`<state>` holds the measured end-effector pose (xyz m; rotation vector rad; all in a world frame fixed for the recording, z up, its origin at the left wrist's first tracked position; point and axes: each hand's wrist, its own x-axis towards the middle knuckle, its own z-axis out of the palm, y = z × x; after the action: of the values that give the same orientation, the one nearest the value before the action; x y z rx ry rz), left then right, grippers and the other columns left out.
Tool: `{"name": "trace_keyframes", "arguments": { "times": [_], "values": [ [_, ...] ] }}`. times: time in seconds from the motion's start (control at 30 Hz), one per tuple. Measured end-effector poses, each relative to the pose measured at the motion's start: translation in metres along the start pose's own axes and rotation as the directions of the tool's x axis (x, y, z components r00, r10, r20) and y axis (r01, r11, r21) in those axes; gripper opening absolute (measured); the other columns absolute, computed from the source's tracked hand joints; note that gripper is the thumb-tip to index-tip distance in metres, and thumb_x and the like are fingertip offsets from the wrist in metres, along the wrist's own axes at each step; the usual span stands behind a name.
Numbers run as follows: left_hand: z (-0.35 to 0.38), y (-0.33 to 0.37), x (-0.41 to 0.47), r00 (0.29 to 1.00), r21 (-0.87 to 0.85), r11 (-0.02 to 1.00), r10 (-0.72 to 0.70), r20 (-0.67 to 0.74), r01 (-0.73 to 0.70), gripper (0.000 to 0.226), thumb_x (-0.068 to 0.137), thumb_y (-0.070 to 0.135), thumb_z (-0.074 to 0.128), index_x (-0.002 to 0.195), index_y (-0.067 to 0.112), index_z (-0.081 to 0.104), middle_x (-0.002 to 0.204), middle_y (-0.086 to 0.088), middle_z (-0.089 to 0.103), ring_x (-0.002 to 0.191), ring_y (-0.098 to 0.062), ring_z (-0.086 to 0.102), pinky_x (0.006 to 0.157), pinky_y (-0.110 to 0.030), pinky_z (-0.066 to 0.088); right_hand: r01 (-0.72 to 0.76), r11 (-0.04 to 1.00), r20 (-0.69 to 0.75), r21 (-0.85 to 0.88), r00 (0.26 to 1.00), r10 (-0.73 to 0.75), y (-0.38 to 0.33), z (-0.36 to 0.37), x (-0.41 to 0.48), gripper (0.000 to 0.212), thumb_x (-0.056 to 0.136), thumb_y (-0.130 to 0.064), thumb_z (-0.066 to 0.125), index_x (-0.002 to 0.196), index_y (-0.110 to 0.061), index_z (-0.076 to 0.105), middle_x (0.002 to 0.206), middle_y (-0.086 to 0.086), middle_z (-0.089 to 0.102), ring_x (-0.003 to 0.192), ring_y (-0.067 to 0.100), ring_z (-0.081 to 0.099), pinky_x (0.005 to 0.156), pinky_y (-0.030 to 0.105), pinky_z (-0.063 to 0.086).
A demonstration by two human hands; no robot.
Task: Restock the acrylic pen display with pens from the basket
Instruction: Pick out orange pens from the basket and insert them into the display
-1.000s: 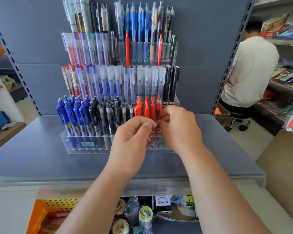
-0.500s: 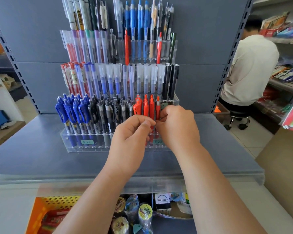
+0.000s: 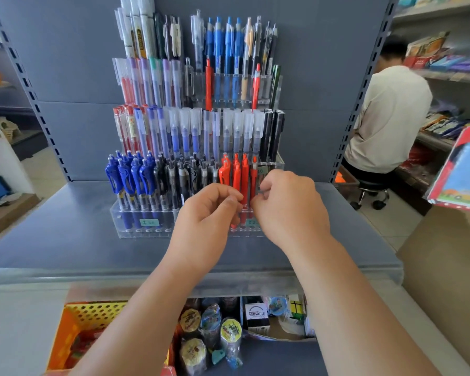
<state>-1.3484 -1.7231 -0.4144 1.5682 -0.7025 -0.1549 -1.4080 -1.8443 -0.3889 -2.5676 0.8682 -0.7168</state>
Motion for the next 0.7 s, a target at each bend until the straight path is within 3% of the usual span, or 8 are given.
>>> {"name": "trace_keyframes", "arguments": {
  "times": [0.13, 0.2, 0.27, 0.33, 0.5, 0.7],
  "values": [
    [-0.020, 0.003, -0.025, 0.999, 0.197, 0.980, 0.008, 0.042, -0.016, 0.029, 0.099, 0.011, 0.050, 0.088, 0.031, 0.068, 0.083, 0.005, 0.072, 0.080, -0.034, 0.065, 0.071, -0.044, 0.054, 0.076, 0.997, -0.002, 0.014, 0.997, -0.076, -0.017, -0.018, -0.040, 0.015, 0.091, -0.023, 0.054, 0.101, -0.022, 0.065, 0.094, 0.000, 0.065, 0.082, 0.026, 0.062, 0.066, 0.039, 0.056],
    [-0.029, 0.001, -0.044, 0.999, 0.278, 0.960, 0.008, 0.035, -0.017, 0.032, 0.098, 0.008, 0.049, 0.088, 0.032, 0.067, 0.084, 0.002, 0.072, 0.079, -0.030, 0.066, 0.071, -0.038, 0.054, 0.094, 0.996, 0.015, 0.005, 0.995, -0.094, -0.024, -0.016, -0.059, 0.012, 0.092, -0.024, 0.055, 0.099, -0.021, 0.064, 0.093, 0.001, 0.064, 0.081, 0.028, 0.061, 0.066, 0.039, 0.056],
    [-0.039, -0.003, -0.068, 1.000, 0.329, 0.944, 0.009, 0.024, -0.016, 0.028, 0.098, 0.009, 0.049, 0.091, 0.029, 0.067, 0.083, 0.003, 0.070, 0.064, -0.013, 0.062, 0.059, -0.024, 0.050, 0.094, 0.995, 0.041, 0.026, 0.995, -0.095, -0.028, -0.005, -0.081, 0.012, 0.092, -0.022, 0.056, 0.100, -0.020, 0.064, 0.093, 0.001, 0.064, 0.080, 0.027, 0.060, 0.066, 0.037, 0.054],
    [-0.046, -0.018, -0.094, 1.000, 0.383, 0.924, -0.007, 0.026, -0.003, 0.022, 0.099, 0.014, 0.050, 0.093, 0.027, 0.066, 0.077, 0.004, 0.068, 0.055, -0.009, 0.055, 0.052, -0.023, 0.045, 0.072, 0.996, 0.075, 0.058, 0.994, -0.076, -0.028, 0.012, -0.107, 0.016, 0.090, -0.019, 0.055, 0.102, -0.021, 0.065, 0.094, 0.001, 0.065, 0.079, 0.025, 0.059, 0.066, 0.034, 0.052],
    [-0.068, -0.103, -0.163, 0.998, 0.555, 0.832, -0.041, 0.046, 0.008, 0.016, 0.097, 0.017, 0.051, 0.097, 0.025, 0.065, 0.079, 0.010, 0.061, 0.070, -0.013, 0.056, 0.062, -0.029, 0.043, 0.011, 1.000, 0.263, 0.017, 0.965, -0.015, -0.017, 0.081, -0.184, 0.018, 0.089, -0.019, 0.055, 0.104, -0.023, 0.064, 0.100, 0.001, 0.065, 0.090, 0.028, 0.061, 0.066, 0.034, 0.049],
    [-0.091, -0.199, -0.244, 0.958, 0.689, 0.716, -0.263, 0.117, 0.112, 0.021, 0.096, 0.023, 0.044, 0.102, 0.020, 0.064, 0.104, -0.001, 0.064, 0.089, -0.029, 0.060, 0.073, -0.045, 0.052, 0.050, 0.997, 0.562, -0.062, 0.827, -0.006, 0.008, 0.167, -0.257, 0.018, 0.089, -0.019, 0.056, 0.105, -0.019, 0.063, 0.107, 0.006, 0.063, 0.098, 0.033, 0.062, 0.067, 0.036, 0.048]
  ]
}}
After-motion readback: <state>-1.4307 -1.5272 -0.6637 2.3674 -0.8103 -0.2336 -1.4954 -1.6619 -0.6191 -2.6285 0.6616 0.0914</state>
